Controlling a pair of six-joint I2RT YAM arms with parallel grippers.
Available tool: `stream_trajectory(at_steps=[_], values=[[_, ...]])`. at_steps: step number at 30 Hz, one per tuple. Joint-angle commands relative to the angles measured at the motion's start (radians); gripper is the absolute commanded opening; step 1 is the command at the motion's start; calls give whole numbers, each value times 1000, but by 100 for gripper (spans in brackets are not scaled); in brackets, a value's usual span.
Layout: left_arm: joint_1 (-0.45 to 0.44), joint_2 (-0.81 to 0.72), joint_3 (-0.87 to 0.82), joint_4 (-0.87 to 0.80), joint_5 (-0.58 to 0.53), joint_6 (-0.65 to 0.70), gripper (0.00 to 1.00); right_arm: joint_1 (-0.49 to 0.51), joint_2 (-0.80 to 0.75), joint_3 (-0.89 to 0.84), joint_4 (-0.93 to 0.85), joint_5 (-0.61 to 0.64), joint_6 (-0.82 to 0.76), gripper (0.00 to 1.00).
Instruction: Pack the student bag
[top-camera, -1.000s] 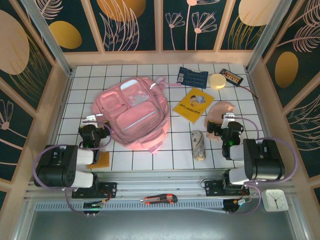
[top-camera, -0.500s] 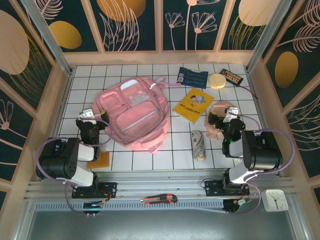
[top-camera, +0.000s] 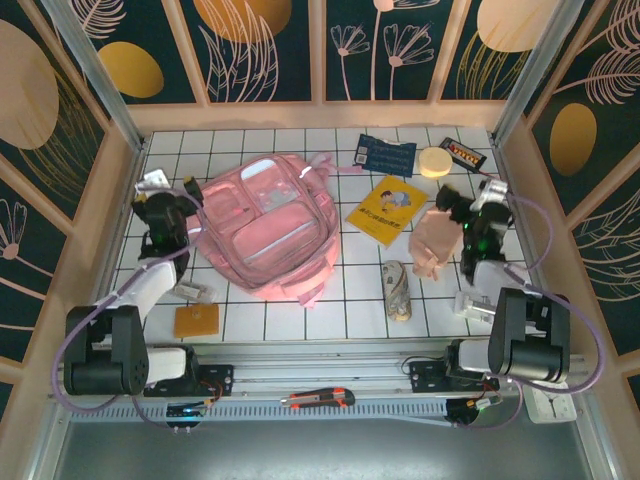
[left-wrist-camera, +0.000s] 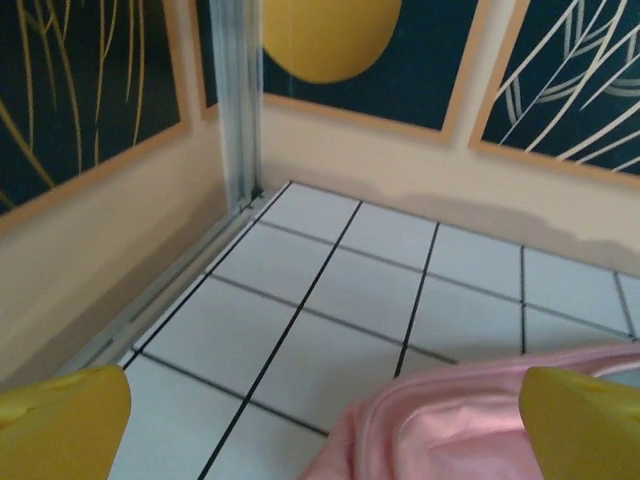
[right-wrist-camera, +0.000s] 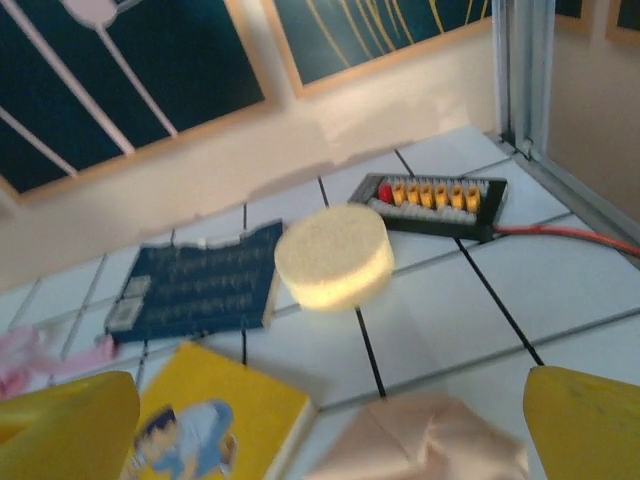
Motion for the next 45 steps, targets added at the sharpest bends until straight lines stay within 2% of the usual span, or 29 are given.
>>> stream_trajectory(at_steps=[1,2,6,10,17,21,25,38,45], values=[[-35,-50,90,-380,170,-22,99,15,30,236,-533,-103,155,96],[-74,-58,112,-423,190,-2,99,28,52,291,-611,-160,158,93],[-251,-10,219,-622,204,64,99,124,97,431,-800,-307,209,91],[-438,59,273,-760,203,125,99,264,131,514,-937,-339,247,91],[-572,156,338,-830,215,134,96,479,212,562,-962,-340,355,91],[-613,255,388,-876,196,186,95,544,260,588,-939,-326,398,91],[-617,325,419,-876,203,235,94,587,305,624,-932,-314,415,91],[-620,571,582,-916,271,274,84,605,375,679,-940,-299,430,91],[-621,476,607,-985,371,244,92,604,393,677,-942,-305,403,91]])
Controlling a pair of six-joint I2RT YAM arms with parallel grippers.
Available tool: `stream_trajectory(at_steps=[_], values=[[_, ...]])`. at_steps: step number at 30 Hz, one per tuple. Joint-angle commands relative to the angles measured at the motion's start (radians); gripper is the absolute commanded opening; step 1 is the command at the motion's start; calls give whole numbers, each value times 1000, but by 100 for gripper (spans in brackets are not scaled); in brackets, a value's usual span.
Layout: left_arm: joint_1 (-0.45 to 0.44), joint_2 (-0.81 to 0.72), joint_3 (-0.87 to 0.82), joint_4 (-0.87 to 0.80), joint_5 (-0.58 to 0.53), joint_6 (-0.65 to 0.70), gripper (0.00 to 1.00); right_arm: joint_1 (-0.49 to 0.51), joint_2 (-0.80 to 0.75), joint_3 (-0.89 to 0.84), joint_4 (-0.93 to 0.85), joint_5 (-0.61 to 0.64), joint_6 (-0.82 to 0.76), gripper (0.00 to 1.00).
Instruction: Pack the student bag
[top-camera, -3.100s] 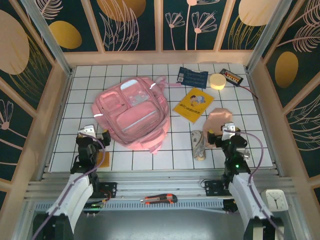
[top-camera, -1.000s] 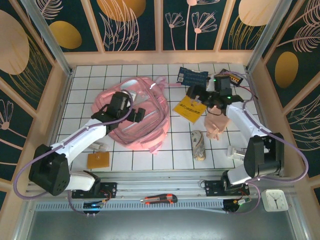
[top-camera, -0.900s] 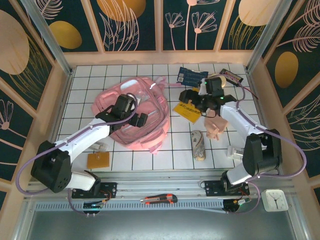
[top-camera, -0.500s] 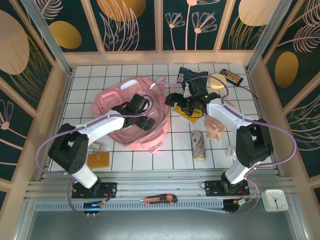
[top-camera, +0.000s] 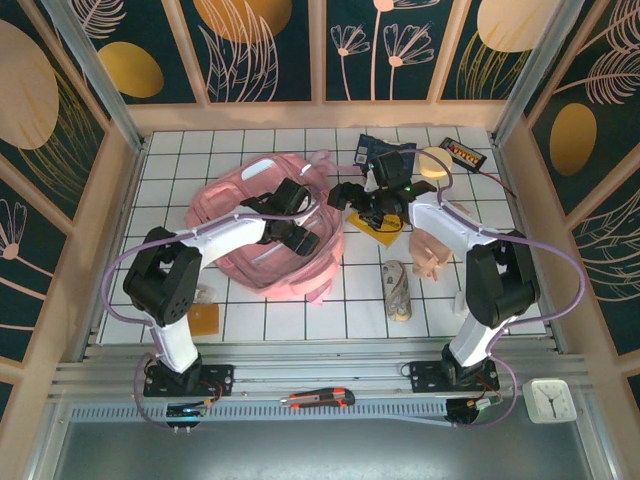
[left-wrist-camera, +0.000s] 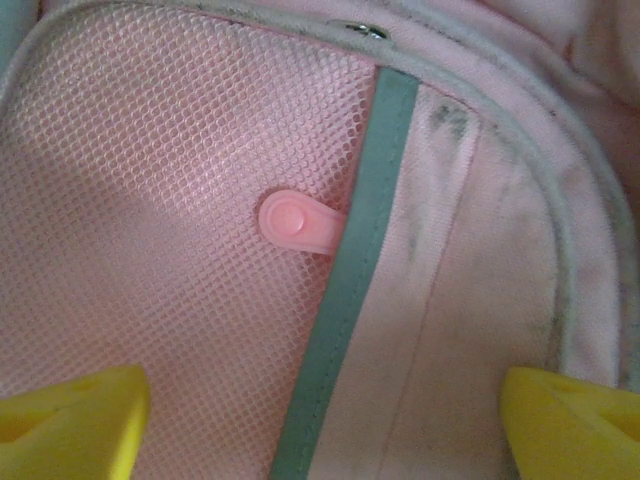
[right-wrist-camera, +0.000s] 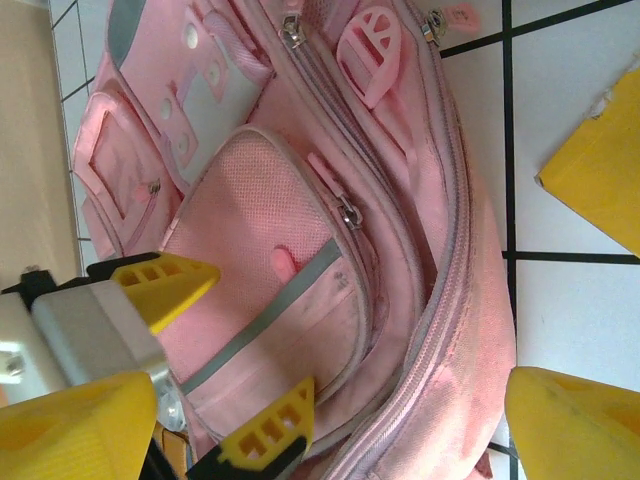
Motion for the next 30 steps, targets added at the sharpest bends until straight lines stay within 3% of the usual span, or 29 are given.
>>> stream_trajectory(at_steps=[1,12,20,25,28,30], values=[[-5,-65,19,-78,84,-12,93,7,25,14,-7,5,-15,91],[-7,-29,22,-74,119,-28,90,5,24,6,-6,-9,-30,91],[-29,82,60,-78,69,-16,84,0,4,-30,3,-14,-34,91],[-29,107,83,-78,-12,-23,72,-1,-9,-51,18,-17,-33,91],[-29,118,99,-84,-35,-15,59,-1,-16,-68,29,-19,-29,91],[-30,127,112,-95,-23,-8,44,-1,-20,-75,32,-17,-29,91]])
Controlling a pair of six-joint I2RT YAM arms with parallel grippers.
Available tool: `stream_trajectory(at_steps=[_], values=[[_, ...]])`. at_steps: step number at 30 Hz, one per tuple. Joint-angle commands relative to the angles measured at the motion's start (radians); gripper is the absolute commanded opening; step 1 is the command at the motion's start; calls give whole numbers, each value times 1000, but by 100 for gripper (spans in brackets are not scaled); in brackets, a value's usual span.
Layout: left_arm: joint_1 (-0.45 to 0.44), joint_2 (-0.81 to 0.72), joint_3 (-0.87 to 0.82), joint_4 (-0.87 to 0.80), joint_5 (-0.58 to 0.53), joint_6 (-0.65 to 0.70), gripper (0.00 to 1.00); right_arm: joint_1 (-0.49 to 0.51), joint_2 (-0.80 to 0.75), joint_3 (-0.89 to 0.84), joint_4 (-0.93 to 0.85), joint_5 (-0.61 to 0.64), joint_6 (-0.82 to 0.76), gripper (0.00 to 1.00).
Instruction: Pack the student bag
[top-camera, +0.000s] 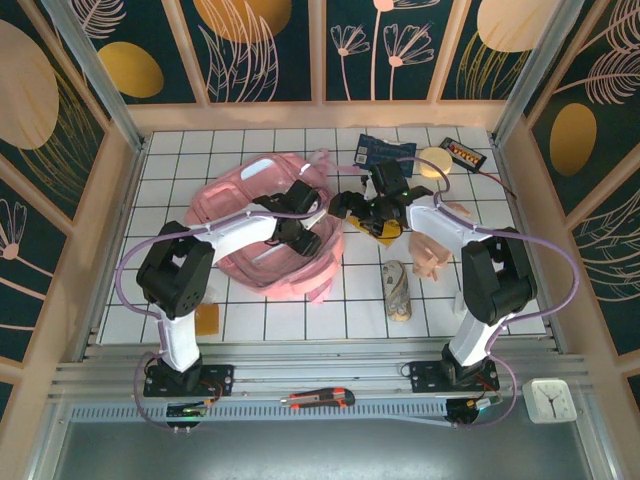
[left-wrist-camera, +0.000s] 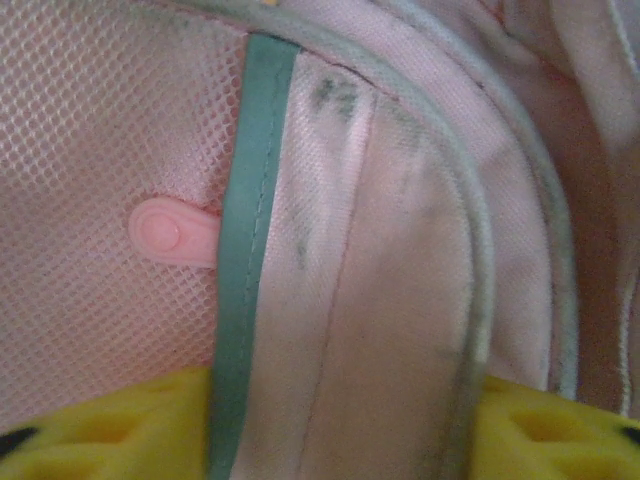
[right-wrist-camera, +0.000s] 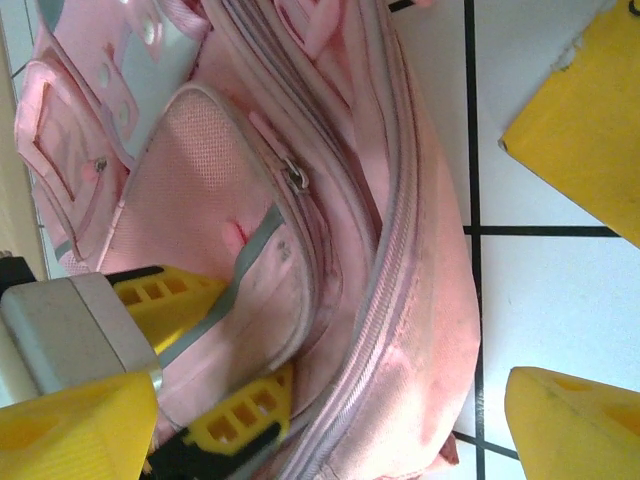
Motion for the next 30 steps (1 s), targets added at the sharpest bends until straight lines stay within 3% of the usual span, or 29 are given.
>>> stream_trajectory(at_steps=[1,4,13,19,23,30], values=[[2,35,35,-36,-27,15,34,-2,-41,-21,22,-15,-10,91],[1,22,48,-52,-22,18,1,-5,-48,-22,24,-15,-13,91],[5,-160,109,-124,-53,87,0,-49,-102,-38,106,-70,-46,89],[8,-390,50,-27,-51,175,0,-77,-86,-44,167,-140,-33,81],[11,-447,53,-17,-57,220,0,-64,-58,-58,207,-166,-28,77],[54,-497,10,75,-93,203,0,39,-27,-133,295,-183,-12,55]])
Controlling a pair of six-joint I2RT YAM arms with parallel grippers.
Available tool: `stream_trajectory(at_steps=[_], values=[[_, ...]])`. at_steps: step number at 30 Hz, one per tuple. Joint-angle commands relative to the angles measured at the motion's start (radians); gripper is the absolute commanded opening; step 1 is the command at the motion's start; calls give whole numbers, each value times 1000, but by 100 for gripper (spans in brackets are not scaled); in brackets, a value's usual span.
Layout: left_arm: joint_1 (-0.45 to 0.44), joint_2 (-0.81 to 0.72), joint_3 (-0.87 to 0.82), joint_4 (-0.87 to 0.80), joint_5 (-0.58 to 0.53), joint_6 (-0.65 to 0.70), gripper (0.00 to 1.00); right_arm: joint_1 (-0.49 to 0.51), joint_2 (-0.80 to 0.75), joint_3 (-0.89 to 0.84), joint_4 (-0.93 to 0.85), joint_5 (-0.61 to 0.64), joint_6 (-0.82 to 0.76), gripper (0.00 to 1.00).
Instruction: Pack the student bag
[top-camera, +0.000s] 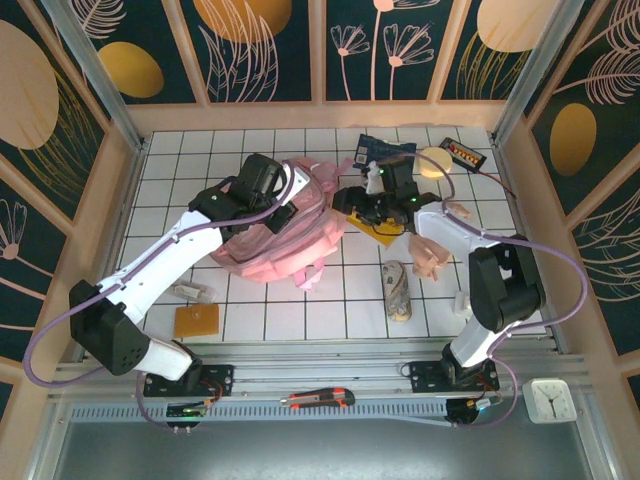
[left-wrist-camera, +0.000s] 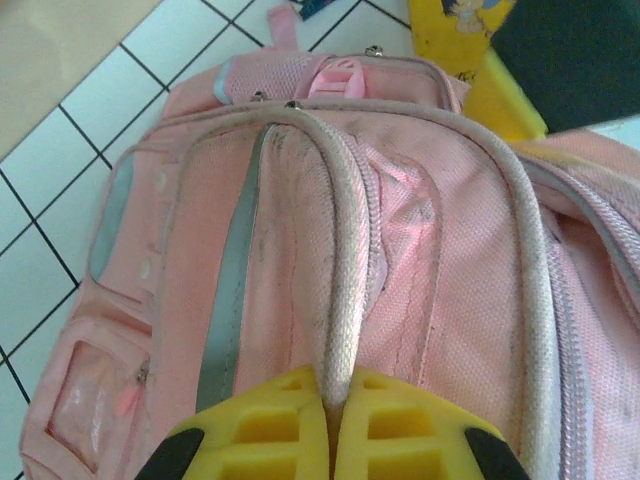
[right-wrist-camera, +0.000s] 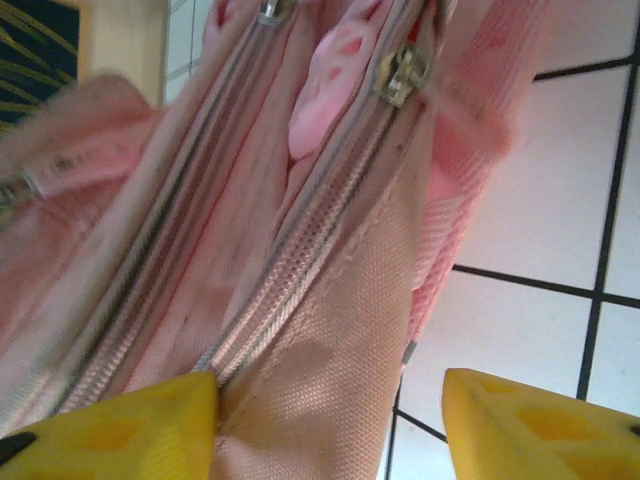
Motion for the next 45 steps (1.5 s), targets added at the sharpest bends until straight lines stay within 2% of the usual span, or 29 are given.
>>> stream_trajectory(at_steps=[1,4,7,9,12,16,20,23,26,29,31,34,37,45], values=[[42,-59,-24,191,-31,11,0,80,16,-60,61,-13,11,53],[83,-75,-71,242,-17,30,0,154,-16,-103,101,-21,3,53],[89,-131,-179,310,41,132,0,179,-59,-115,92,-29,-31,62],[89,-197,-268,374,74,188,0,155,-107,-129,103,-36,-35,67],[98,-298,-368,460,100,235,0,68,-175,-133,83,-34,-33,72],[131,-331,-360,414,156,243,0,-64,-170,-138,60,-105,-28,74],[145,-340,-332,385,209,228,0,-88,-115,-109,55,-168,-85,73],[159,-343,-304,371,252,209,0,-88,-80,-110,133,-242,-119,72],[172,-333,-266,340,284,206,0,-88,-79,-158,285,-312,-189,72],[185,-319,-221,307,315,204,0,-93,-107,-274,539,-366,-258,71],[194,-307,-186,279,346,207,0,-95,-119,-341,663,-391,-374,71],[200,-293,-140,232,376,220,0,-92,-122,-392,697,-395,-630,64],[202,-292,-126,204,382,232,0,-94,-115,-438,756,-358,-793,59],[205,-310,-146,184,369,236,0,-95,-112,-449,773,-306,-905,57]])
